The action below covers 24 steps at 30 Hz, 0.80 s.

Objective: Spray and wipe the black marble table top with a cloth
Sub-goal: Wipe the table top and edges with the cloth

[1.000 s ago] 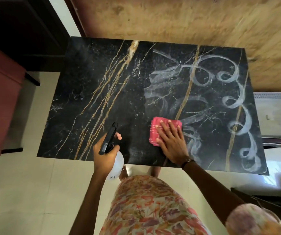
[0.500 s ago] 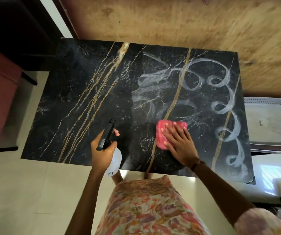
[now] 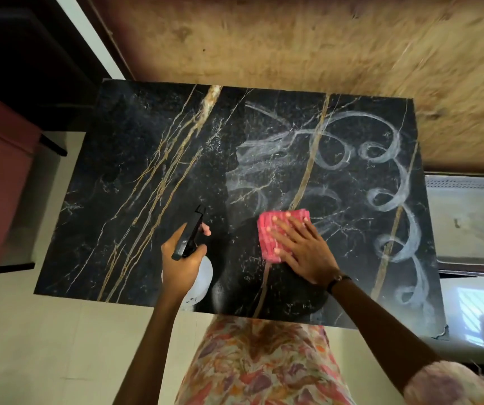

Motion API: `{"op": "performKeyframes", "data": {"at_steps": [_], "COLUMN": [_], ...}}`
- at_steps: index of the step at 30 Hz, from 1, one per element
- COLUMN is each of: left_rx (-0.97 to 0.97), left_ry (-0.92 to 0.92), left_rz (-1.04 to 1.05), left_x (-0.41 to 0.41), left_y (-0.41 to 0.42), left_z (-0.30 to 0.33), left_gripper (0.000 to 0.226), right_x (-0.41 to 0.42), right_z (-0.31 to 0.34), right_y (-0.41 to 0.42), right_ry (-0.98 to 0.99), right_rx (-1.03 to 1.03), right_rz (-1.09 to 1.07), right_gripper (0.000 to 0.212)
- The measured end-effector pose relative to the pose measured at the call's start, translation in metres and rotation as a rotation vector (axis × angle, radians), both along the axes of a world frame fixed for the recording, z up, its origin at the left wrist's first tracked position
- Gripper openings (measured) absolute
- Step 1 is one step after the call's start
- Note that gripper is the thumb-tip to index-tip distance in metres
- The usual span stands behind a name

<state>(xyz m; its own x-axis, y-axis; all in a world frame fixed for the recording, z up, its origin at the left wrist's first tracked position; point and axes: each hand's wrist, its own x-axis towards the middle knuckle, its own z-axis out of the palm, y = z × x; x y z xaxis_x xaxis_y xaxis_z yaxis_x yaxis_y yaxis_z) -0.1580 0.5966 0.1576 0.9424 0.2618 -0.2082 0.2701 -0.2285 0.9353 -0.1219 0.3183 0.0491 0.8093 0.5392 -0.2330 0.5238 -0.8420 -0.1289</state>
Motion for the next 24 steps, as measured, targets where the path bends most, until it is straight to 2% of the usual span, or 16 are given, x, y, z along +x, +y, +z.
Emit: {"op": "performKeyframes", "data": {"at_steps": [3, 5, 7, 9, 13, 16, 18, 21, 24], "left_rx": [0.009, 0.027, 0.037, 0.034, 0.024, 0.041, 0.035, 0.036, 0.037], "left_ry": [0.003, 0.008, -0.001, -0.009, 0.007, 0.013, 0.021, 0.019, 0.029], "left_rz": [-0.013, -0.013, -0.031, -0.044, -0.093, -0.111, -0.106, -0.103, -0.096], "left_x": [0.013, 0.023, 0.033, 0.042, 0.062, 0.075, 0.083, 0.094, 0.106], "left_y": [0.003, 0.005, 0.007, 0.009, 0.017, 0.021, 0.022, 0.023, 0.024], "left_z": [-0.001, -0.002, -0.001, 0.0, -0.006, -0.009, -0.009, -0.009, -0.009], "left_gripper": [0.029, 0.028, 0.027, 0.035, 0.033, 0.037, 0.033, 0.022, 0.023], "right_x": [0.041, 0.058, 0.055, 0.034, 0.007, 0.031, 0.064, 0.115, 0.136], "right_z": [0.006, 0.006, 0.003, 0.001, -0.005, -0.002, 0.001, 0.003, 0.0], "right_y": [0.046, 0.085, 0.116, 0.122, 0.06, 0.017, 0.021, 0.064, 0.115], "right_ry": [0.006, 0.019, 0.025, 0.044, 0.037, -0.017, -0.021, -0.029, -0.018], "right_rx": [0.015, 0.026, 0.044, 0.087, 0.079, 0.027, 0.027, 0.055, 0.05], "right_rz": [-0.18, -0.189, -0.109, 0.014, 0.133, -0.006, -0.129, -0.297, -0.31], "right_gripper": [0.054, 0.054, 0.054, 0.053, 0.052, 0.053, 0.054, 0.054, 0.054]}}
